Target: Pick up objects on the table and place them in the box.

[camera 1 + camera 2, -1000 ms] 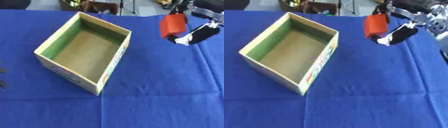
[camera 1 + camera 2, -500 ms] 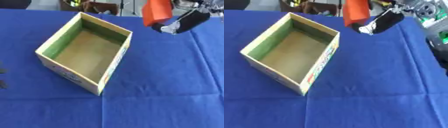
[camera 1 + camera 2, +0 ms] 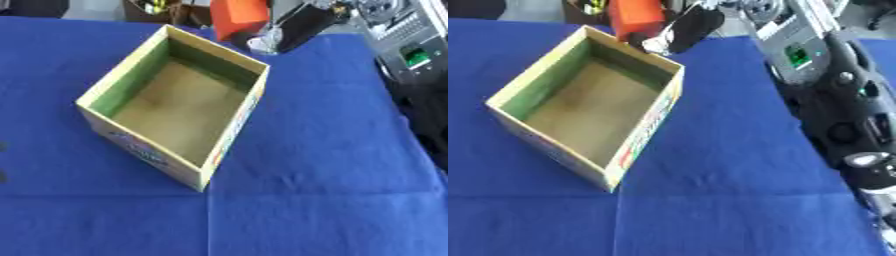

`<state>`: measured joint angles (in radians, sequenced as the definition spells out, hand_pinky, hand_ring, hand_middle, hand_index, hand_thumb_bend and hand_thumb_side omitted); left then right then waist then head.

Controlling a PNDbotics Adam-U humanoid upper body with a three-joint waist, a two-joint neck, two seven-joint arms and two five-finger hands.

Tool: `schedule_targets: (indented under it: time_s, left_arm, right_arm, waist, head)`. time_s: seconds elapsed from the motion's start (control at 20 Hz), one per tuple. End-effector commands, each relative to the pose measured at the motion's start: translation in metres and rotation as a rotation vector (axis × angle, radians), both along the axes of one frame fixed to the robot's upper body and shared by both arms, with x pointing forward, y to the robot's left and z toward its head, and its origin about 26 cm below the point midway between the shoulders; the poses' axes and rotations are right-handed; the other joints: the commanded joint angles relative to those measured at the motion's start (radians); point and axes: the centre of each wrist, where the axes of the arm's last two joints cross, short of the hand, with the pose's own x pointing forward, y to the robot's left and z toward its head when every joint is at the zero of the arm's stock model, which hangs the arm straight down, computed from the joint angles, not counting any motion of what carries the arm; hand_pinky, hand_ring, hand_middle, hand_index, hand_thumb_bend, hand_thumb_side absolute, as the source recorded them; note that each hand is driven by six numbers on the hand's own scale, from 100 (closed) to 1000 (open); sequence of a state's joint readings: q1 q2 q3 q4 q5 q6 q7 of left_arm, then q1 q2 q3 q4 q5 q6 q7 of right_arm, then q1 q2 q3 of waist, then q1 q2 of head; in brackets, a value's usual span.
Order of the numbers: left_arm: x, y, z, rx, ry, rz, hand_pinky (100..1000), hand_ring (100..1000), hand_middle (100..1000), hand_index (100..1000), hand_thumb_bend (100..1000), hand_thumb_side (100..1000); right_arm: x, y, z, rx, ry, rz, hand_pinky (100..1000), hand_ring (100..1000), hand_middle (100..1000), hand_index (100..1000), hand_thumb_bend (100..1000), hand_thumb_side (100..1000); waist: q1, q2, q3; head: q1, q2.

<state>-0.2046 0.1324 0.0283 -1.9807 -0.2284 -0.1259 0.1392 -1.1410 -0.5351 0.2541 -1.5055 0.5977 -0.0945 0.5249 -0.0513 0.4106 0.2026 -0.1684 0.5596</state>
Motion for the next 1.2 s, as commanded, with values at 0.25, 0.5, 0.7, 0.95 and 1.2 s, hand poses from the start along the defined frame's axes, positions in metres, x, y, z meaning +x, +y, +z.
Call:
schedule_targets:
  time_s: [0.25,0.5,0.7,0.95,1.2]
  left_arm:
    - [-0.001,-0.003,0.009,0.011,-0.033,-0.03,317,587,625,778,100,867]
    - [0.0,-0.005,0.012,0.01,-0.044,-0.042,318,587,626,778,100,868]
    - [0.001,-0.005,0.013,0.009,-0.047,-0.045,318,587,626,778,100,868]
    - [0.001,-0.006,0.014,0.009,-0.051,-0.047,318,588,626,778,100,867]
    - [0.001,-0.006,0.014,0.009,-0.051,-0.047,319,588,626,778,100,867]
  right_arm:
    - [0.022,0.037,-0.008,0.066,0.002,-0.029,697,549,285,378,100,315]
    - [0.035,0.057,-0.03,0.058,0.019,-0.063,700,548,284,378,100,318]
    - [0.042,0.062,-0.044,0.023,0.017,-0.096,698,548,285,378,100,318]
    - [0.048,0.067,-0.058,-0.056,0.008,-0.115,694,550,289,382,100,313]
    - [0.052,0.071,-0.07,-0.144,0.04,-0.102,696,570,304,400,100,305]
  waist:
    - [-0.001,-0.012,0.024]
    - [-0.005,-0.001,0.04]
    - [-0.008,0.006,0.047]
    - [-0.01,0.009,0.049]
    - [-0.01,0.009,0.047]
  head:
    - [-0.028,-0.02]
    - [-0.042,-0.03]
    - [-0.046,-0.032]
    - [-0.047,-0.034]
    - [-0.047,-0.032]
